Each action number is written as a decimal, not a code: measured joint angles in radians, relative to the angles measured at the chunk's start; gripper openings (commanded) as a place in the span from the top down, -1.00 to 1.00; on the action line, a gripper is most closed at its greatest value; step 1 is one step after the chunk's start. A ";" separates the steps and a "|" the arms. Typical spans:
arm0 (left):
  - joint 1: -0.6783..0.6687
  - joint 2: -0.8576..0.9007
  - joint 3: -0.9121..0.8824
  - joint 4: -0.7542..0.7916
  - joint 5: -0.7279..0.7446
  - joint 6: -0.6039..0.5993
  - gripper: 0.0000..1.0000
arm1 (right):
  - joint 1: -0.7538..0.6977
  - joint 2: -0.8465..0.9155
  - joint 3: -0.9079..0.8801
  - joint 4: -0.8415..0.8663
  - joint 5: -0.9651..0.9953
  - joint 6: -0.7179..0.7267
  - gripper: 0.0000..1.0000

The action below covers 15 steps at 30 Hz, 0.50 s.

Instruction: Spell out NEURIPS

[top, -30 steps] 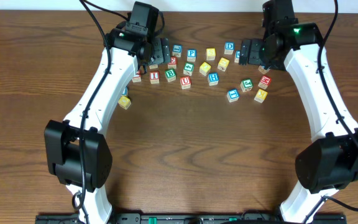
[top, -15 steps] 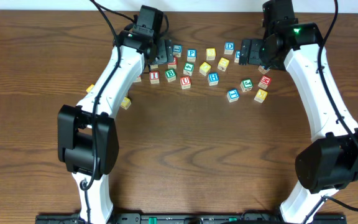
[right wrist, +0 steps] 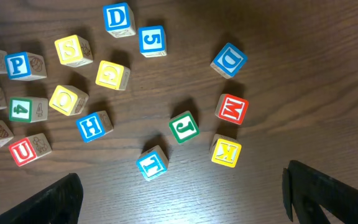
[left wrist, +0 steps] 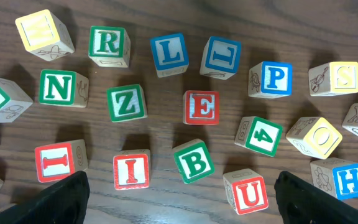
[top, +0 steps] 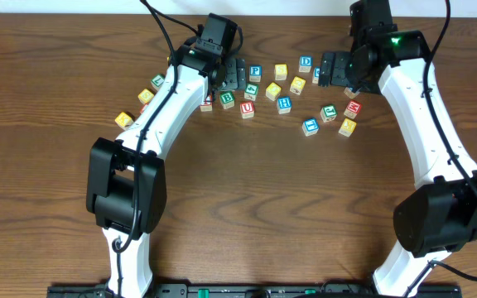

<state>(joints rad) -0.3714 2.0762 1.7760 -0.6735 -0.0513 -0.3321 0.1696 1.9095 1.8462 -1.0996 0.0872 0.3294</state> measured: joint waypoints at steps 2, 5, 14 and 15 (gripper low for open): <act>0.000 0.000 0.000 -0.003 0.000 0.000 -0.88 | 0.000 0.000 0.000 0.000 0.000 0.000 -0.99; 0.000 0.000 0.000 -0.007 0.000 0.000 -0.88 | 0.000 0.000 0.000 0.000 0.000 0.000 -0.98; 0.000 0.000 0.000 -0.009 0.000 0.000 -0.88 | 0.000 0.000 0.000 0.000 0.000 0.000 -0.98; 0.000 0.000 0.000 -0.009 0.000 0.003 -0.88 | 0.000 0.000 0.000 0.000 0.000 0.000 -0.99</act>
<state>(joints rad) -0.3710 2.0762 1.7760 -0.6827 -0.0517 -0.3294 0.1696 1.9095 1.8462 -1.0996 0.0872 0.3294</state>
